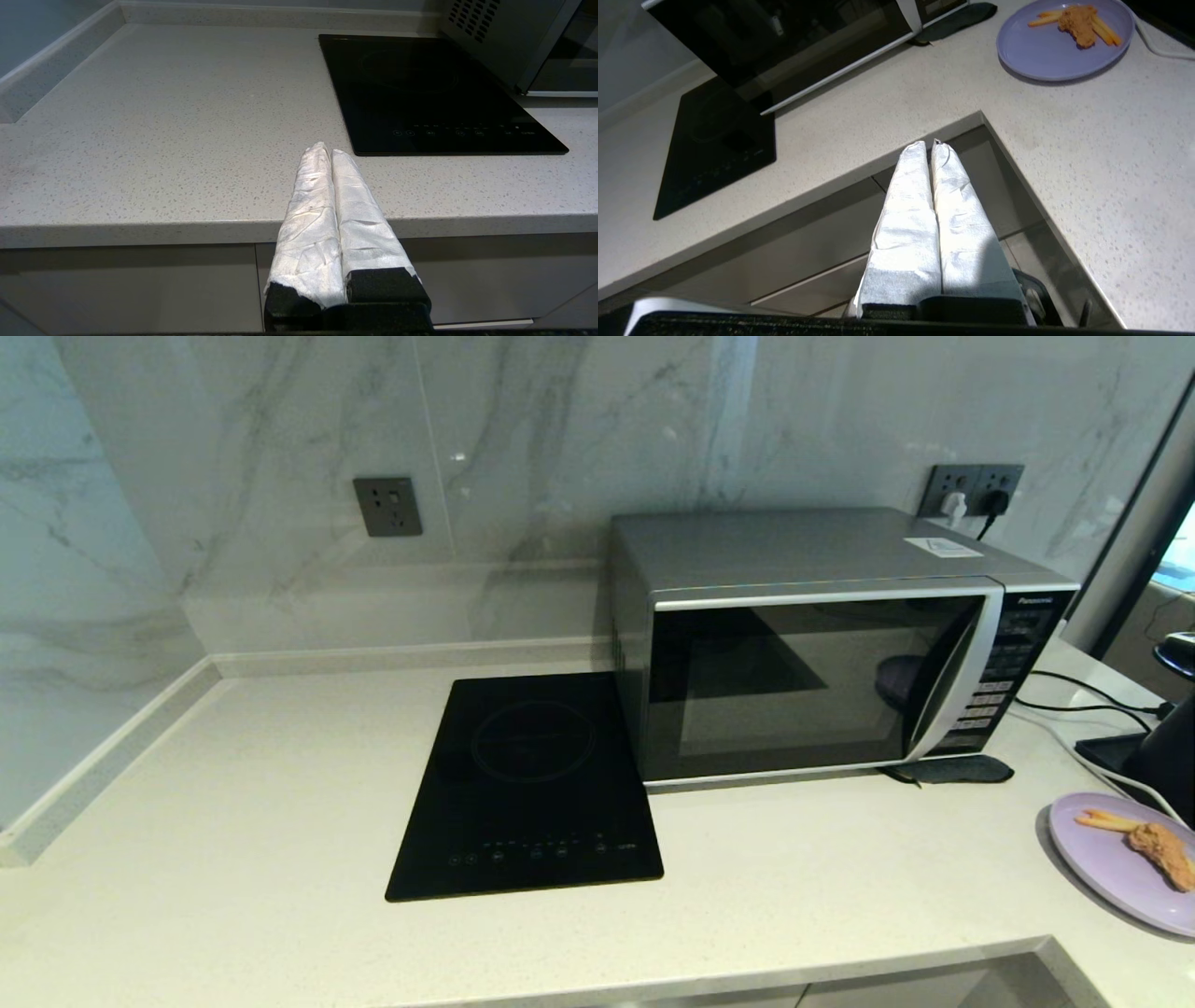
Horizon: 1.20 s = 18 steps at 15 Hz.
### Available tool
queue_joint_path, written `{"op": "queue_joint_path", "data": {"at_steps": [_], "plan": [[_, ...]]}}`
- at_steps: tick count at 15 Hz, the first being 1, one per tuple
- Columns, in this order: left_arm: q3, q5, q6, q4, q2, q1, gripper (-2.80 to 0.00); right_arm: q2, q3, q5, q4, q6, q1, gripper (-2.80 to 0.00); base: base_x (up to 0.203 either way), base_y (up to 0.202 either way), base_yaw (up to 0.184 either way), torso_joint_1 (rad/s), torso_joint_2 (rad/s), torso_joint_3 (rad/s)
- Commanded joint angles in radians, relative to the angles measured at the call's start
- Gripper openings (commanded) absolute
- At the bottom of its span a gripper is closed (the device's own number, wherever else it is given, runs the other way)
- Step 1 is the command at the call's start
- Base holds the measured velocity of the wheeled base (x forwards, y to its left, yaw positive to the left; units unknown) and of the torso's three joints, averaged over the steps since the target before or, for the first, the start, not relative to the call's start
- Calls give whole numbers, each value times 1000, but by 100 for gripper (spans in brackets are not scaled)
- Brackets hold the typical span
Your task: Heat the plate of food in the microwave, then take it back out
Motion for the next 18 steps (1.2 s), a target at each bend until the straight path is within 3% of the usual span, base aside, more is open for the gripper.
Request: {"op": "queue_joint_path", "data": {"at_steps": [1, 6, 8, 12, 14, 18], "plan": [[0, 0, -1, 0, 2, 0, -280, -65, 2, 0, 39, 3, -1, -280, 0, 0, 0, 0, 0, 0], [0, 0, -1, 0, 2, 0, -280, -209, 23, -10, 43, -33, 18, -280, 0, 0, 0, 0, 0, 0], [0, 0, -1, 0, 2, 0, -280, -285, 78, -12, 45, -73, 20, -280, 0, 0, 0, 0, 0, 0], [0, 2, -1, 0, 2, 0, -280, -290, 227, -40, 15, -55, 20, -280, 0, 0, 0, 0, 0, 0], [0, 0, -1, 0, 2, 0, -280, -290, 374, -47, -149, -71, 20, -280, 0, 0, 0, 0, 0, 0], [0, 0, -1, 0, 2, 0, -280, -290, 683, -76, -554, -216, 20, -280, 0, 0, 0, 0, 0, 0]]}}
